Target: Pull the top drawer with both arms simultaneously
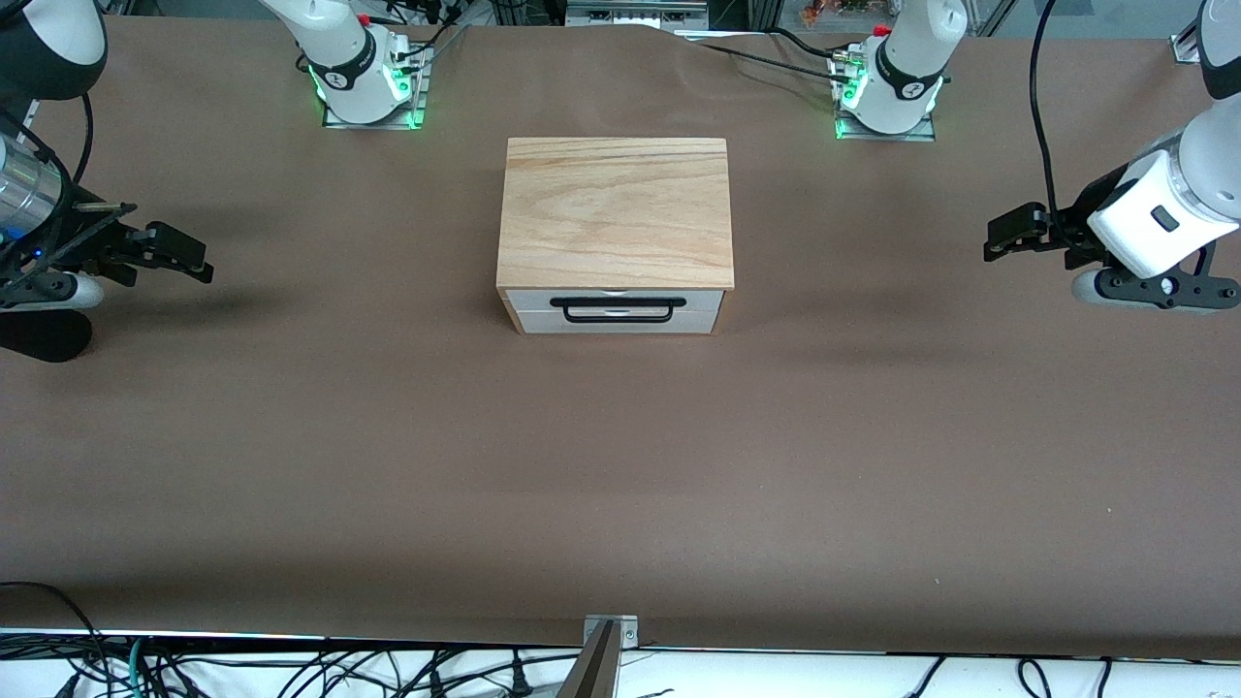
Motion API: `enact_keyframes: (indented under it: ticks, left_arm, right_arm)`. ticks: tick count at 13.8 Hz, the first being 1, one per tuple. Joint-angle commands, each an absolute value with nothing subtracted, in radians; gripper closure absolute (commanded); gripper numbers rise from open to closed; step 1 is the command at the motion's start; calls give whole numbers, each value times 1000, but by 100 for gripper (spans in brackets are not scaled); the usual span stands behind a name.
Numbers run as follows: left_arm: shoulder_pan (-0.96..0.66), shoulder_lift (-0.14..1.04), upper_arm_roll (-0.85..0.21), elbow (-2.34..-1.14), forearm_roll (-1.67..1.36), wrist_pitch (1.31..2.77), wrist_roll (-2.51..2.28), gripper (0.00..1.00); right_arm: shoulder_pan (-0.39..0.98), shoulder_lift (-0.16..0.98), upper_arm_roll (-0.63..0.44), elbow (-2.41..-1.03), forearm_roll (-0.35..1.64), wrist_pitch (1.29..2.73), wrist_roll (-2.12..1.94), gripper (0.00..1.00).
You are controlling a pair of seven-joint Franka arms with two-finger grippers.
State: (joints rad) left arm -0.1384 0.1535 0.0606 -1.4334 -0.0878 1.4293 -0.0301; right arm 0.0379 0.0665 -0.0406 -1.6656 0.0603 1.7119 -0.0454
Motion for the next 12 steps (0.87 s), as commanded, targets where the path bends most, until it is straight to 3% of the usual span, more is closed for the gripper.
enact_keyframes:
  ticks: [1,12]
  left_arm:
    - [-140,149,55,-1436,-69,1437,-23,0]
    - [-140,149,54,-1434,-72,1437,-23,0]
  right_arm:
    - [34,67,-34,-1654,58,1706,-49,0]
    - [35,67,-31,-1654,58,1695,-58,0]
